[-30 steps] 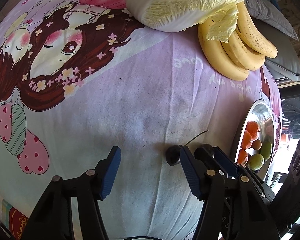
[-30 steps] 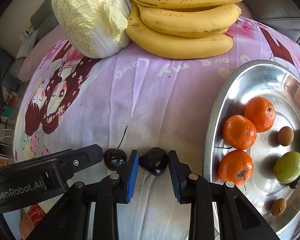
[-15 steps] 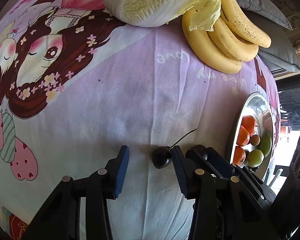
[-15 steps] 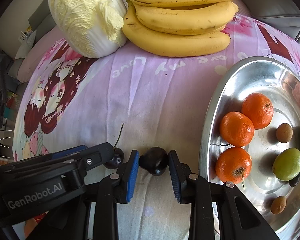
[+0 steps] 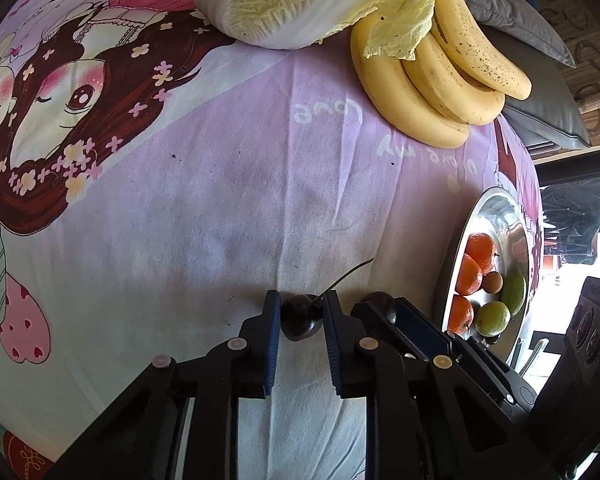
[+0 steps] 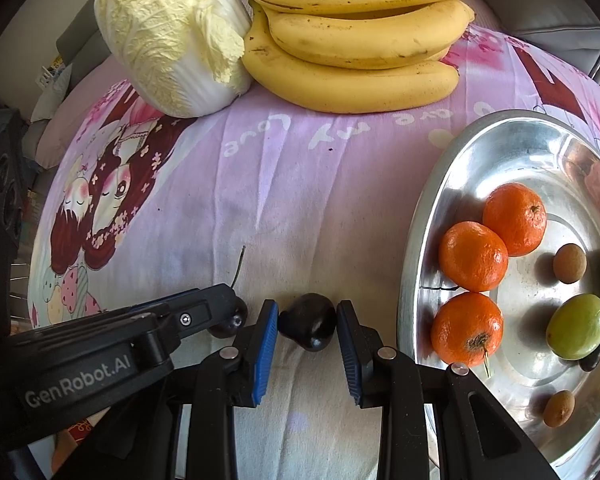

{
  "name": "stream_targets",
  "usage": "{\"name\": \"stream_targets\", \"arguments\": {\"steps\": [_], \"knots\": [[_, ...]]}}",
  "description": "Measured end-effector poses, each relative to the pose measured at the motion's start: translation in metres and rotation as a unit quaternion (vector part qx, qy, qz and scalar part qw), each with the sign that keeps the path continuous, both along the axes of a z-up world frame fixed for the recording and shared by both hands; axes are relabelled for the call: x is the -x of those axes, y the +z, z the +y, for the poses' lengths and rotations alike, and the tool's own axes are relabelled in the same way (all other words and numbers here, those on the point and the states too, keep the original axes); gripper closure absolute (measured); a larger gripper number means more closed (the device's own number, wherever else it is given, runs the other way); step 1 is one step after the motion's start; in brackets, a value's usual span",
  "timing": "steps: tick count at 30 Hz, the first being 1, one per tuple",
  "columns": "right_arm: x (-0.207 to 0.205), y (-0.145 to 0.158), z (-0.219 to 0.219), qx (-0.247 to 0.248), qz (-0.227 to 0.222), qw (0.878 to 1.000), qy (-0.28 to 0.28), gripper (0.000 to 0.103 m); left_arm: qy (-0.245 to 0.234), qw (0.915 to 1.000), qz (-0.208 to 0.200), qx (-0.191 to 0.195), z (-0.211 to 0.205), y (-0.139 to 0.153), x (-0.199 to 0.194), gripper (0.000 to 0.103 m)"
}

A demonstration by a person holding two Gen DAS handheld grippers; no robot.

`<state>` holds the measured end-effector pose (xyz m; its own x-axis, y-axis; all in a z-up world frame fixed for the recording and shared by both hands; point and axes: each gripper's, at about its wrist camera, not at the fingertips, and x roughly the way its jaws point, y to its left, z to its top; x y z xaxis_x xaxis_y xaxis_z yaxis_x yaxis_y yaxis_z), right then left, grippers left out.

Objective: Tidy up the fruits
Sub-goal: 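Lift both held dark cherries and move them toward the steel bowl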

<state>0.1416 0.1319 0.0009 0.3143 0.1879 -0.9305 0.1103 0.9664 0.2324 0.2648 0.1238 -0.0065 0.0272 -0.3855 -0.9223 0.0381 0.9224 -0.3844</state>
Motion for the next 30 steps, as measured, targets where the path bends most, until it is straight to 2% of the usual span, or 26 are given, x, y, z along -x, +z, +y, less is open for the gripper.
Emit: {"name": "stream_targets", "arguments": {"steps": [13, 24, 30], "knots": [[0.008, 0.015, -0.004, 0.001, -0.02, 1.0, -0.007, 0.071, 0.012, 0.9999, -0.003, -0.006, 0.003, 0.006, 0.001, 0.082], [0.016, 0.031, -0.013, -0.001, -0.04, 0.999, -0.015, 0.071, 0.015, 0.9998, -0.016, 0.002, 0.014, 0.026, 0.013, 0.082], [0.011, 0.021, -0.007, 0.001, -0.027, 1.0, -0.011, 0.07, 0.02, 0.9997, -0.011, -0.012, 0.022, 0.029, 0.013, 0.082]]}}
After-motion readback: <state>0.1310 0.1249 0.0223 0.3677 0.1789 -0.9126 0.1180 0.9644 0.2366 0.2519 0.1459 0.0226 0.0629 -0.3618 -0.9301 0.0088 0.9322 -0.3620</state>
